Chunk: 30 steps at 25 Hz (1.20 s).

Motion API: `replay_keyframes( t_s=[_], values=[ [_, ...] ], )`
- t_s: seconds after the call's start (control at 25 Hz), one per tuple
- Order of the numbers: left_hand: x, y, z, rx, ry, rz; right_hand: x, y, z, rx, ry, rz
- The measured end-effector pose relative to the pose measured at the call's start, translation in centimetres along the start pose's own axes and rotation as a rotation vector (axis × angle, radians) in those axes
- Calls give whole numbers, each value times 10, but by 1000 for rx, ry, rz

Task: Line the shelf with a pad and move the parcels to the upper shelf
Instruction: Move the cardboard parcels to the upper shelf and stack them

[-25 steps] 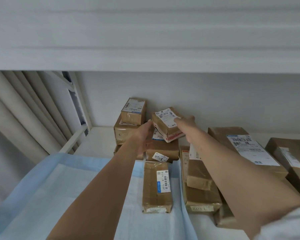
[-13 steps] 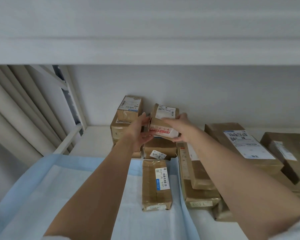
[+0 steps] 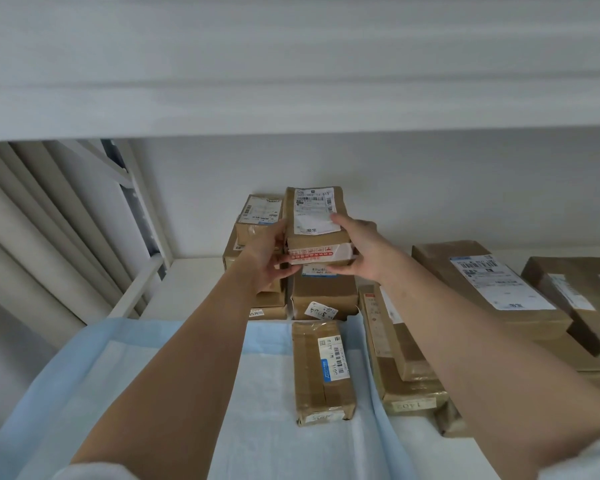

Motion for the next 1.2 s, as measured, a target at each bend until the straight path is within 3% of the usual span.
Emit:
replay_keyframes(
  t_s=[0.08, 0.2, 0.32, 0.48, 0.68, 1.2],
  values=[
    [-4, -8, 14, -112, -108, -39, 1, 2, 4, -38, -69, 20],
    [-14, -26, 57, -485, -345, -195, -3, -3, 15, -106, -154, 47],
    [-17, -39, 76, -605, -393, -219, -9, -10, 24, -123, -203, 65],
    [-11, -59, 74, -535, -390, -145, -10, -11, 30, -93, -188, 87],
    [5, -89, 78, -469, -574, -56, -3, -7, 29, -29, -113, 104],
    [-10, -67, 68, -259, -427, -14, -19, -6, 4, -94, -59, 83]
  ],
)
Point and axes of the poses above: each hand's wrist, its own y-axis away from the middle knuckle, its own z-axis out of the back of the hand, x = y × z, the point moved 6 cm from there along -y, towards the middle knuckle, and after that the axes turned 11 degrees about -z, right-handed, at the moved point
